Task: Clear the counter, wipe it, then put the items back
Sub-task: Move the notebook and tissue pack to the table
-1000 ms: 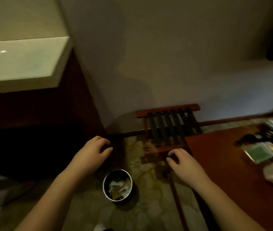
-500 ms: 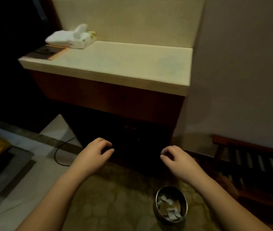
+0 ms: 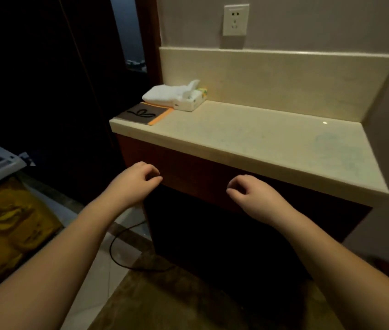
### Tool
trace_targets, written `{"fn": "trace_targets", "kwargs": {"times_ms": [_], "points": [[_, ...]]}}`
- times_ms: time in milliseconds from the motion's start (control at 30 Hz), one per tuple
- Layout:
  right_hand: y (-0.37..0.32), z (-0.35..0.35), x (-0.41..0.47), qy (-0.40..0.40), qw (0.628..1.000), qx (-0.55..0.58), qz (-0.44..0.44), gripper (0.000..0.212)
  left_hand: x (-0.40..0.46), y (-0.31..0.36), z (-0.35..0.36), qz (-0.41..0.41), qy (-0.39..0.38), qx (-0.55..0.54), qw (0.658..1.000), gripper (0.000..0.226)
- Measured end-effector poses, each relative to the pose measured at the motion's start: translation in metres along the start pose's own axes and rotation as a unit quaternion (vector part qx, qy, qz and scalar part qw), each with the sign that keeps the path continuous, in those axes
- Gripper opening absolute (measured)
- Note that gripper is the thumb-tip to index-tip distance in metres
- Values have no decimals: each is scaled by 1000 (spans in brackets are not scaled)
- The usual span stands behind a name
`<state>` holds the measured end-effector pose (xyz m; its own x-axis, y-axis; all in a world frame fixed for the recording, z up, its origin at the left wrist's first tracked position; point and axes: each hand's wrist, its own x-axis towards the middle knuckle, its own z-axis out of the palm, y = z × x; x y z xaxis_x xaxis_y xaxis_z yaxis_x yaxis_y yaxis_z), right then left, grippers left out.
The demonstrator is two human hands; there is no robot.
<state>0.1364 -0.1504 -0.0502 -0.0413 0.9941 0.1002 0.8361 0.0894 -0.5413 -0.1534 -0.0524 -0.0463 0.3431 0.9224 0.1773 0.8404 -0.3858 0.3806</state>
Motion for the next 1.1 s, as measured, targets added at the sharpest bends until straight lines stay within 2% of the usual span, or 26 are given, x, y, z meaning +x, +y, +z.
{"fn": "trace_targets", "kwargs": {"times_ms": [200,467,633,833,1000,1100], "points": [[-28,-29,89,21,999,-41,-11,15,61,-15,-41,-52,60,1,997,9],[-24,-48,216,-2,999,-20,46,31,153,-52,-60,-127,102,-12,987,10],[-10,-48,302,-1,995,30,91,31,222,-93,-60,-174,121,16,977,12],[-3,-40,382,-14,992,38,119,29,283,-127,-52,-250,105,59,961,30],[1,-25,425,-8,983,97,152,43,314,-133,-40,-307,73,116,942,56],[2,-17,439,11,976,130,175,50,324,-135,-34,-340,43,114,933,69]]}}
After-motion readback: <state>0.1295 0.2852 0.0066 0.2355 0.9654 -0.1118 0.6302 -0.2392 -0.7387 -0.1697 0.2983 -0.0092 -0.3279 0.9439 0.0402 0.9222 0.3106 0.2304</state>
